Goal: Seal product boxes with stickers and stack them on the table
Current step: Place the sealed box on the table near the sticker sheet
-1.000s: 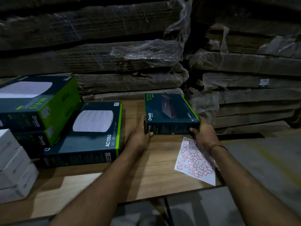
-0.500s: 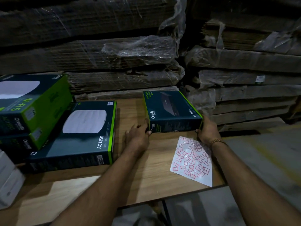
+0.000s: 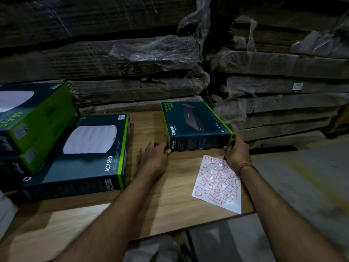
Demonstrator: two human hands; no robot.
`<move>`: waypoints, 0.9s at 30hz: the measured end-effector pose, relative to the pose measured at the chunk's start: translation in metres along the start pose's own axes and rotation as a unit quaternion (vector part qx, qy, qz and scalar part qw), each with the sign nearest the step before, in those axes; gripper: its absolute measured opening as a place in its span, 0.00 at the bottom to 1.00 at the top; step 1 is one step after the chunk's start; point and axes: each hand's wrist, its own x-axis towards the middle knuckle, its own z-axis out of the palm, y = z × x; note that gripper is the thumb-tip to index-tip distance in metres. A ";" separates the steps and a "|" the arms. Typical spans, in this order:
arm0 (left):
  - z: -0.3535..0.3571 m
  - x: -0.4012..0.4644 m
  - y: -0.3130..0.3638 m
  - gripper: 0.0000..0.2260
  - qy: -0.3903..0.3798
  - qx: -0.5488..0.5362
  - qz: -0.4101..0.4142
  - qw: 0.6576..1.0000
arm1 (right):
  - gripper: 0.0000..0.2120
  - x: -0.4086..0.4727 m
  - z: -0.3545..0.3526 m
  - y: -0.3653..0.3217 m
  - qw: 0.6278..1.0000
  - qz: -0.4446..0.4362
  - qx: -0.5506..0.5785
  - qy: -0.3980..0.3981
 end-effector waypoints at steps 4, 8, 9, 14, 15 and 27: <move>-0.003 -0.004 0.001 0.26 0.000 -0.008 0.004 1.000 | 0.21 0.000 -0.002 0.001 0.999 0.011 0.036 -0.006; -0.002 -0.005 0.000 0.25 0.000 0.000 -0.007 1.000 | 0.21 0.000 -0.001 0.004 1.000 -0.002 0.031 0.005; -0.003 -0.007 0.002 0.24 0.000 0.003 -0.008 1.000 | 0.20 0.000 -0.002 0.003 0.999 -0.001 0.039 0.004; -0.007 -0.010 0.006 0.25 -0.009 0.011 -0.001 1.000 | 0.19 0.003 -0.002 0.005 0.998 0.007 0.064 0.007; -0.008 -0.011 0.006 0.25 -0.011 0.013 -0.002 1.000 | 0.19 0.003 -0.002 0.005 0.998 0.007 0.067 0.008; -0.017 -0.042 0.010 0.33 0.068 -0.133 0.002 0.989 | 0.18 0.013 -0.002 0.015 0.998 0.035 0.038 0.038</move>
